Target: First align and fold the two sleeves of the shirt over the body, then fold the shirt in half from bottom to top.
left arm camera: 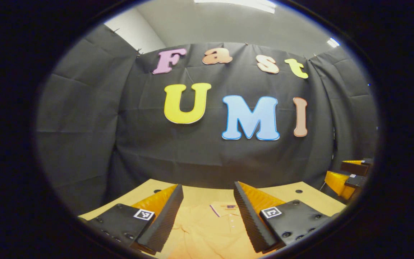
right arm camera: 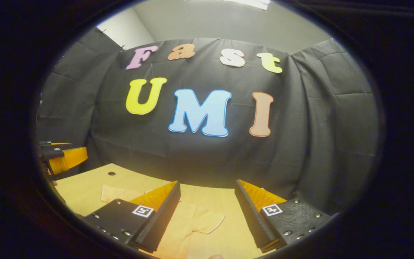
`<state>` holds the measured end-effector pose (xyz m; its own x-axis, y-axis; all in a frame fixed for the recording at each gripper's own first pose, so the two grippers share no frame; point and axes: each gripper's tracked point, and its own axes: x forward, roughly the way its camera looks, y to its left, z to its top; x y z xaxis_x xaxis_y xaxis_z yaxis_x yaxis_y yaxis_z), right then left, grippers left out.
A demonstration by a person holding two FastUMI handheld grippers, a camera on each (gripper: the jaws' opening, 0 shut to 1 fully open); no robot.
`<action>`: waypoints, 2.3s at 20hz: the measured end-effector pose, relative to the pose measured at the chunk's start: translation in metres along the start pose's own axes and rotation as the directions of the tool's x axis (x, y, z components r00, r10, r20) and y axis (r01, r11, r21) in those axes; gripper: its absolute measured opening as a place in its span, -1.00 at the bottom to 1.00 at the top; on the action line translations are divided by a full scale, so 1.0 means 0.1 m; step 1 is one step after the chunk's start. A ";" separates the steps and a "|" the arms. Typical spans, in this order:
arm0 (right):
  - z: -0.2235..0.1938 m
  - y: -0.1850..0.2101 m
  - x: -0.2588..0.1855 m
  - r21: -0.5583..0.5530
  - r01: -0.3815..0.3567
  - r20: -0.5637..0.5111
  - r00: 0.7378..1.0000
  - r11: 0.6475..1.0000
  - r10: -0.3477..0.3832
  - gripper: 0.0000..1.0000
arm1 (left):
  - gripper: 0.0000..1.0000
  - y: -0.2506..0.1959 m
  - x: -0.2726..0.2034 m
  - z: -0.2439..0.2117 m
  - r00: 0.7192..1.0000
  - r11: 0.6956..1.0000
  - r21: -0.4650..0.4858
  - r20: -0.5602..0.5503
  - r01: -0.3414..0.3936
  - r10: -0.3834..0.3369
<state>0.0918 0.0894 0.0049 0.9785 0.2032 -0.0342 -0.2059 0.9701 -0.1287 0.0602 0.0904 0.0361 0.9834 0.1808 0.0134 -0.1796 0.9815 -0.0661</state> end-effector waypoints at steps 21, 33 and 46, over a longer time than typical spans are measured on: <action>-1.15 -0.17 1.23 0.033 0.091 -0.325 0.943 0.995 -0.075 0.89 | 0.87 0.29 0.45 -0.44 0.996 1.000 -0.009 -0.087 -0.015 0.014; -2.20 -0.15 1.72 0.077 0.089 -0.552 0.833 0.993 -0.032 0.89 | 0.87 0.44 0.45 -0.75 0.987 0.999 0.002 -0.153 -0.053 0.052; -2.85 -0.25 1.82 0.153 0.153 -0.698 0.716 0.976 -0.003 0.89 | 0.87 0.54 0.30 -0.96 0.973 0.994 -0.010 -0.205 -0.106 0.102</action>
<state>0.2729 0.0640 -0.2810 0.6961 0.0493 -0.7163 -0.0498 0.9986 0.0203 0.0829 0.1426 -0.0626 0.9441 0.2631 -0.1987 -0.2826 0.9562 -0.0768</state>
